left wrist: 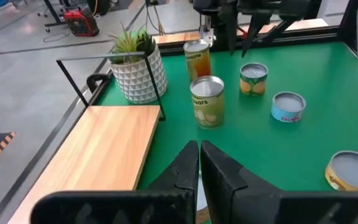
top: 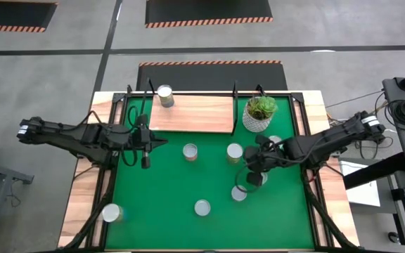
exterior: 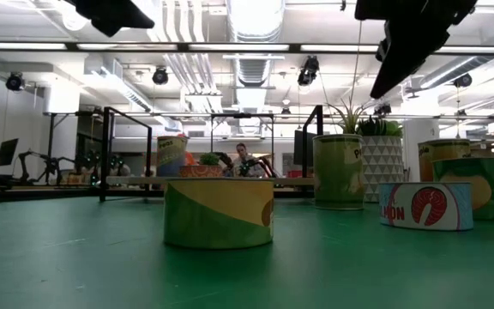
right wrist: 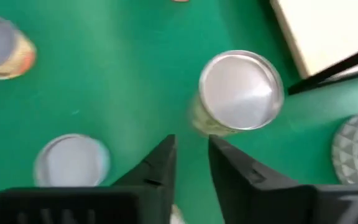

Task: Pick and place cans onto a shelf
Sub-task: Put the canned pears on the shelf

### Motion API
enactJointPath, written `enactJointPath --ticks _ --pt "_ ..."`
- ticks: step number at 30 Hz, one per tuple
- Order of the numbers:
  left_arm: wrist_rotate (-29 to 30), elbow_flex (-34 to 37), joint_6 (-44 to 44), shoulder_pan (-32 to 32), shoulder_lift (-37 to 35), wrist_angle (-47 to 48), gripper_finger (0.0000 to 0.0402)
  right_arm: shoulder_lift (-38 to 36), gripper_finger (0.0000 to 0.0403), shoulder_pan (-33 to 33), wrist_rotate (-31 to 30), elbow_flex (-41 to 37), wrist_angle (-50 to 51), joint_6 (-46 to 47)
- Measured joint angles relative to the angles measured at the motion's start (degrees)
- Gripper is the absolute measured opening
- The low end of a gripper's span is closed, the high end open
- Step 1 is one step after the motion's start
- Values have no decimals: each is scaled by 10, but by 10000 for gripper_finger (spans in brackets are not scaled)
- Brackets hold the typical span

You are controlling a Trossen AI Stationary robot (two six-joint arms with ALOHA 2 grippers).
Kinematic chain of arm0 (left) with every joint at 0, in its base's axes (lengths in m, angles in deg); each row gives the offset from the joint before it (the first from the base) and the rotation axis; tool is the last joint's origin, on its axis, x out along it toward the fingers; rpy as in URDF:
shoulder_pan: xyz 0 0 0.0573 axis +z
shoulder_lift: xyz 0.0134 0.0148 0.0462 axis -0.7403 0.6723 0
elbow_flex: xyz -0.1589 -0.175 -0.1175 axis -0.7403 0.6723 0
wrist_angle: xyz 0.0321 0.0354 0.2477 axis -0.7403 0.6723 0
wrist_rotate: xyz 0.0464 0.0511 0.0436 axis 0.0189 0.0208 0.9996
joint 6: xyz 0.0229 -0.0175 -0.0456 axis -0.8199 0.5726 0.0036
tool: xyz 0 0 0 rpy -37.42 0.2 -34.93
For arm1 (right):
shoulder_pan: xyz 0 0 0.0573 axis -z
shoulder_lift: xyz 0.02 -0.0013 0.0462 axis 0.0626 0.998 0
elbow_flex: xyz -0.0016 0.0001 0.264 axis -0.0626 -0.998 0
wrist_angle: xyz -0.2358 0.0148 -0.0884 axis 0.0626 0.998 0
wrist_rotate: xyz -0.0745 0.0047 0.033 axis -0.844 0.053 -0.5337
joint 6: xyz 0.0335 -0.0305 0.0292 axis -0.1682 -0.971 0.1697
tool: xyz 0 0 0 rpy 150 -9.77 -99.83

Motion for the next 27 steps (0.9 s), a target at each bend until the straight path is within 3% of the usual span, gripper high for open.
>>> enactJointPath --ticks 8,14,27 --pt "0 0 -3 0 -6 -4 0 33 238 17 -29 -27 4 -8" --pt "0 0 -3 0 -7 -4 0 30 313 43 -29 -85 -28 -24" --pt "1 0 7 0 2 -6 0 24 318 82 -9 -201 -343 -134"
